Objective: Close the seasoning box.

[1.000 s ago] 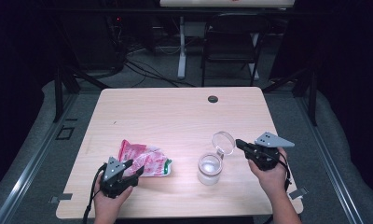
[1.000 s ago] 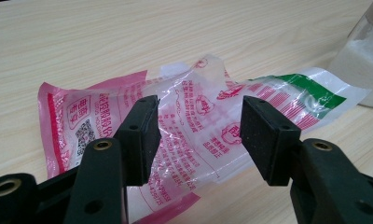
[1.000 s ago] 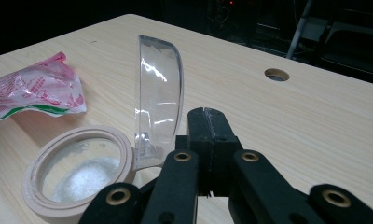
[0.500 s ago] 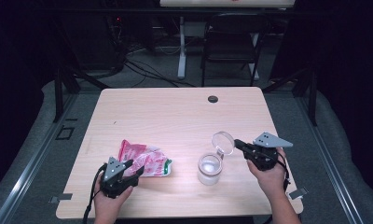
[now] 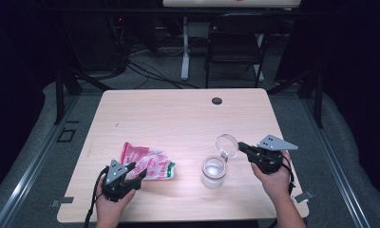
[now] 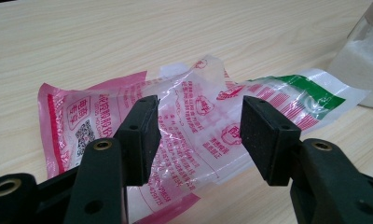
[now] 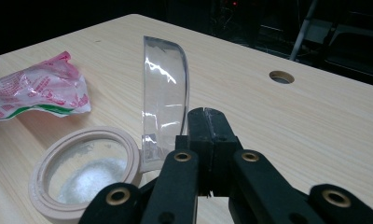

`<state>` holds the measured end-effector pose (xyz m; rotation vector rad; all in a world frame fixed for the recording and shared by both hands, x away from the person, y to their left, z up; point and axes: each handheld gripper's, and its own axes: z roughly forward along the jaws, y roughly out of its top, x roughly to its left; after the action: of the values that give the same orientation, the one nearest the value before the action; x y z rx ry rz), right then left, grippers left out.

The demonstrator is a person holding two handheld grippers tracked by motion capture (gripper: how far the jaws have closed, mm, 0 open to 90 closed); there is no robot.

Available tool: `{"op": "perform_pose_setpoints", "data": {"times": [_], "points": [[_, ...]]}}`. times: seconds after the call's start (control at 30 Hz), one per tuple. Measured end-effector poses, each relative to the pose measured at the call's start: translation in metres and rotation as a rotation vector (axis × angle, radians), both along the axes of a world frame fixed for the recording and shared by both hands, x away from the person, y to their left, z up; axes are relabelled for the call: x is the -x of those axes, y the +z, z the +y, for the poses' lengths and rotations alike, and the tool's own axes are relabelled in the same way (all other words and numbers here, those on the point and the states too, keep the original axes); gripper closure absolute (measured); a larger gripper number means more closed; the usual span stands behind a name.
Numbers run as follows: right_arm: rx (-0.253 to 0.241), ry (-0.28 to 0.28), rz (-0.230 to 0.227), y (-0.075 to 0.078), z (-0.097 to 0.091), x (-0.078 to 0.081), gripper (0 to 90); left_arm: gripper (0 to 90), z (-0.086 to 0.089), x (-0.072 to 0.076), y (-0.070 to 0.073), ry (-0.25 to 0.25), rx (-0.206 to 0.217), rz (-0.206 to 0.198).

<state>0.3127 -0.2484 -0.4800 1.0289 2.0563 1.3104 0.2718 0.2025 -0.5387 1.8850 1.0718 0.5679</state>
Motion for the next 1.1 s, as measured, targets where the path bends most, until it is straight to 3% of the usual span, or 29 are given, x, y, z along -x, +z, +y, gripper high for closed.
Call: {"op": "perform_pose_setpoints", "data": {"times": [0.73,1.1], "points": [[0.007,0.022,-0.011,0.002,0.006,0.004,90.0,47.3,0.000,0.000,0.000,-0.001,0.000,-0.002],[0.021,0.063,-0.015,0.002,0.015,0.009,89.4,47.3,-0.001,0.000,0.000,-0.004,-0.001,-0.003]]}}
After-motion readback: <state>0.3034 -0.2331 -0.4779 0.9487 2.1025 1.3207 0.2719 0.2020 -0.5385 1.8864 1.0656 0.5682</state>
